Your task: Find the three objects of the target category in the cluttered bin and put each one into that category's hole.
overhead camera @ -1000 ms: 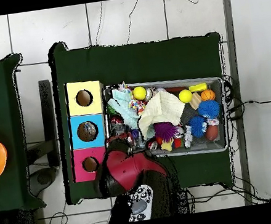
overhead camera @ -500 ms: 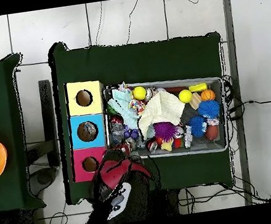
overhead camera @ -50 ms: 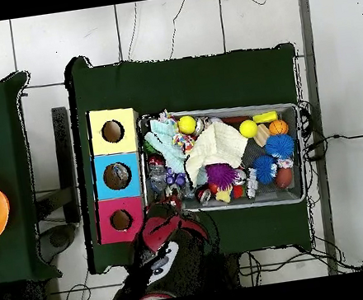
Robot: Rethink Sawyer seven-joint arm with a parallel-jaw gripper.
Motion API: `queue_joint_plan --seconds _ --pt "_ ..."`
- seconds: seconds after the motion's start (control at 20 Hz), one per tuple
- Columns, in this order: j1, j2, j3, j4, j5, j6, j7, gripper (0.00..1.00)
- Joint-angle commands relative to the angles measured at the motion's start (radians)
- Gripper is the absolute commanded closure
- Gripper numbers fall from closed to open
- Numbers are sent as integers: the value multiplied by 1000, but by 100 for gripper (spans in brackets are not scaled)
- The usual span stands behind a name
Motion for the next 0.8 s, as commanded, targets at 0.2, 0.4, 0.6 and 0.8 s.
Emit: queue_joint_plan --seconds 0.2,0.4,0.6,0.8 --pt "-75 54 52 -81 -30 -109 89 0" --pt "-86 15 100 -85 -21 -75 95 0" --pt "-113 -67 158 -70 -27 24 82 0" --pt "-145 -133 218 -58 -27 103 64 0"
